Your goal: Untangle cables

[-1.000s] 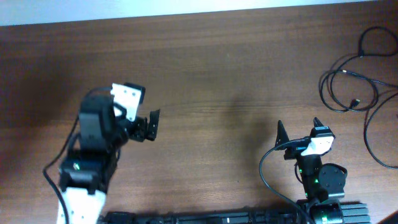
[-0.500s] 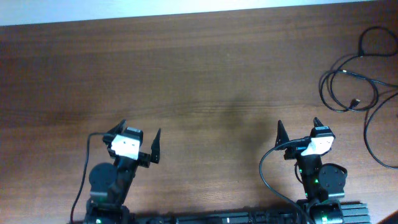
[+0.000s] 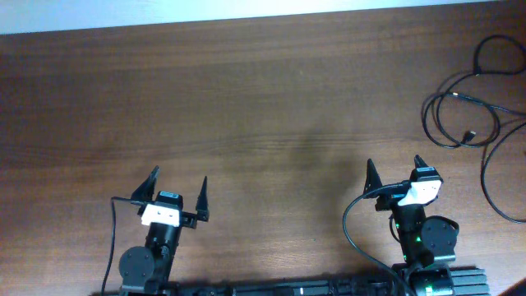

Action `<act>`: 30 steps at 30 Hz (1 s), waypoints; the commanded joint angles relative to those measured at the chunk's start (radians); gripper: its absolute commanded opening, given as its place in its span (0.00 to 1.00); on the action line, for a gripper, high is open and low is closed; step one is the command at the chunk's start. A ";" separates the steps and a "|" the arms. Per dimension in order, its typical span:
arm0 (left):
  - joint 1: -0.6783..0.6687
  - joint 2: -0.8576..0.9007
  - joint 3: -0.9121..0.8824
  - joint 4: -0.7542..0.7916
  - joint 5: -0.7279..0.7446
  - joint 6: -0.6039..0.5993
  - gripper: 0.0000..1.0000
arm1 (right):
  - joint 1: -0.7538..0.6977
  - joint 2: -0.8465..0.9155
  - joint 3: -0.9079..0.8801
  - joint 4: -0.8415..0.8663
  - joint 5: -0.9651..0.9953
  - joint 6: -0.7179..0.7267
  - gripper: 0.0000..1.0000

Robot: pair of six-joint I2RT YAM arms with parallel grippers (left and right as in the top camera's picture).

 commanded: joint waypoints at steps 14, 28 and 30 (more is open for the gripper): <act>0.007 -0.011 -0.017 -0.103 -0.081 0.174 0.99 | -0.006 -0.011 -0.005 -0.005 0.009 0.007 0.99; 0.007 -0.010 -0.017 -0.102 -0.085 0.175 0.99 | -0.006 -0.011 -0.005 -0.005 0.009 0.007 0.99; 0.007 -0.010 -0.017 -0.102 -0.085 0.175 0.99 | -0.006 -0.011 -0.005 -0.005 0.009 0.007 0.99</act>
